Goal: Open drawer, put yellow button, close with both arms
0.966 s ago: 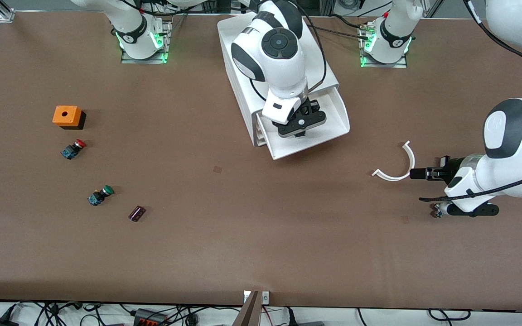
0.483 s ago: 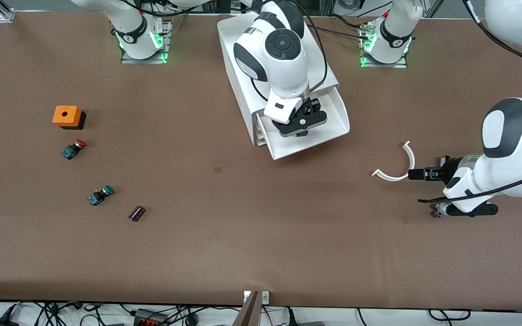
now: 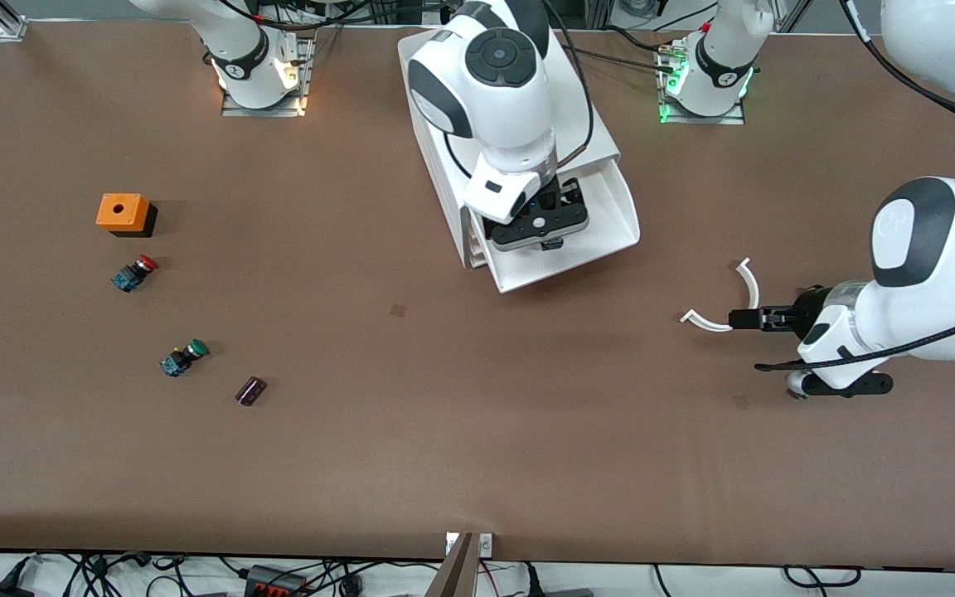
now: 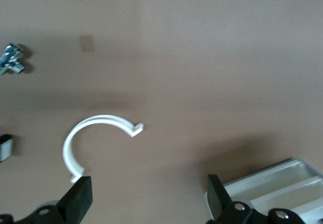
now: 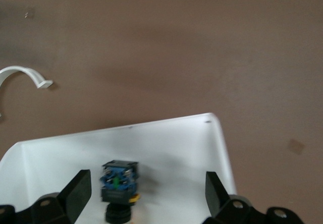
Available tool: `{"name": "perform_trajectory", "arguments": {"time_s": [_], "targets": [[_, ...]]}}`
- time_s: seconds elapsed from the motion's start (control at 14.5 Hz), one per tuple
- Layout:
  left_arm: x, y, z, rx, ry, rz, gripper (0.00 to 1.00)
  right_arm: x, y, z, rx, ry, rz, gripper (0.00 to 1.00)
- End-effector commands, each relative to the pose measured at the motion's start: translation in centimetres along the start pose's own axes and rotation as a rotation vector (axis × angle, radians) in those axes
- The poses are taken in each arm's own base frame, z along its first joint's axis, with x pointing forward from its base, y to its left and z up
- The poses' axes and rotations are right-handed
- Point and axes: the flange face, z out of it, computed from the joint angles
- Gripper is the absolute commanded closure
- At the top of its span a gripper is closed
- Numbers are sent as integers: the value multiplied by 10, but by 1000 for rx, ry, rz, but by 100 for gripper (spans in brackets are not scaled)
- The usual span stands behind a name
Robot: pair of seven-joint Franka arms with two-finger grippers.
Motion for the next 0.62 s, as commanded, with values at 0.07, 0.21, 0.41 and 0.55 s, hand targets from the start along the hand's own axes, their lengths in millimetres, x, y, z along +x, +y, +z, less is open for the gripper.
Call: {"name": "perform_trajectory", "arguments": {"time_s": [0.07,0.21,0.41,0.55], "targets": [[-4,60,32,-10,17,-160,0,34,66,-42,-71,20,75,0],[-11,90,60,1,17,-233,0,58,123,-53,-108,-4,105,0],[-25,130,92,-6,35,-306,0,86,211,-59,-149,-63,141,0],[-36,141,112,15,2,-312,0,100,265,-64,-155,-87,186,0]]}}
